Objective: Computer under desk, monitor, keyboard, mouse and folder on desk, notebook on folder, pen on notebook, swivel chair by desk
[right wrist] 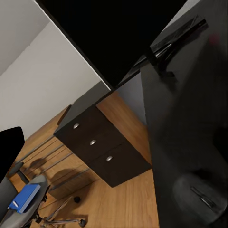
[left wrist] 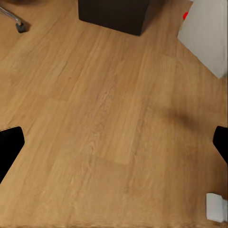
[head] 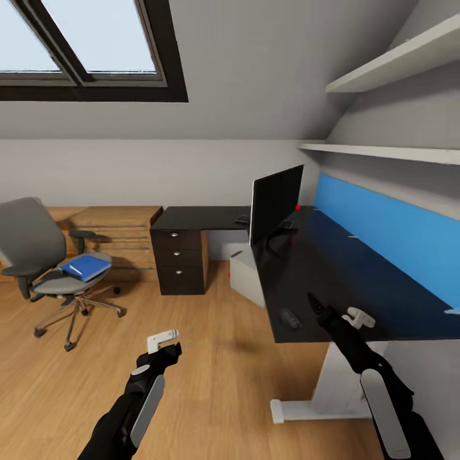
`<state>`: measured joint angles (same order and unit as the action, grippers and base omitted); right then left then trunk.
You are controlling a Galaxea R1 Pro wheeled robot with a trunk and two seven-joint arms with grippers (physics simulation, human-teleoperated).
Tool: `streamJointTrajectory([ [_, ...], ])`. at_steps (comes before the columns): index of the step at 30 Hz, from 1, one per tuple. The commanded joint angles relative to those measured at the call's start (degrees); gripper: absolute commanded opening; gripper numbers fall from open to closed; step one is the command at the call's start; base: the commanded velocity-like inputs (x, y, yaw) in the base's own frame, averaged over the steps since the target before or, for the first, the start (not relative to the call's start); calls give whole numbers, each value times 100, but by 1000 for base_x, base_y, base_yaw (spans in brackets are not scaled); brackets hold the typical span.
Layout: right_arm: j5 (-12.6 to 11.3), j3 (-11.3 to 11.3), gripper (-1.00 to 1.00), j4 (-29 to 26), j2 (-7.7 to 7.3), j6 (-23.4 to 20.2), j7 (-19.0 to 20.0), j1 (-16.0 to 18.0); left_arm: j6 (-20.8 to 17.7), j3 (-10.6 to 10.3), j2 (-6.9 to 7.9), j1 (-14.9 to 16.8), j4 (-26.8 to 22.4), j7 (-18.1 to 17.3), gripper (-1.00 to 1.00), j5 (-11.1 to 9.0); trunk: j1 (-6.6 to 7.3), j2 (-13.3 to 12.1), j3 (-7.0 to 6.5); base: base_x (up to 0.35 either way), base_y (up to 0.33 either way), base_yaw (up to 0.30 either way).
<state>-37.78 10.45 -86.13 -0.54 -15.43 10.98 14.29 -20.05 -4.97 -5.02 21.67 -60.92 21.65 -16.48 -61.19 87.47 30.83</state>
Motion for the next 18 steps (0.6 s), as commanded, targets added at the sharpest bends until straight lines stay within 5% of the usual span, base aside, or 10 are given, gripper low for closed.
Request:
streamJointTrajectory([
  [1, -46, 10, 100, -2, 1, -41, 18, 4, -16, -12, 4, 3, -9, 50, 100, -60, 26, -38, -12, -327, -121, -286],
  [18, -89, 11, 100, 8, -13, -69, 47, 4, -7, -7, 24, 3, 35, 39, 100, -66, 26, -38, -12, -47, -16, -38],
])
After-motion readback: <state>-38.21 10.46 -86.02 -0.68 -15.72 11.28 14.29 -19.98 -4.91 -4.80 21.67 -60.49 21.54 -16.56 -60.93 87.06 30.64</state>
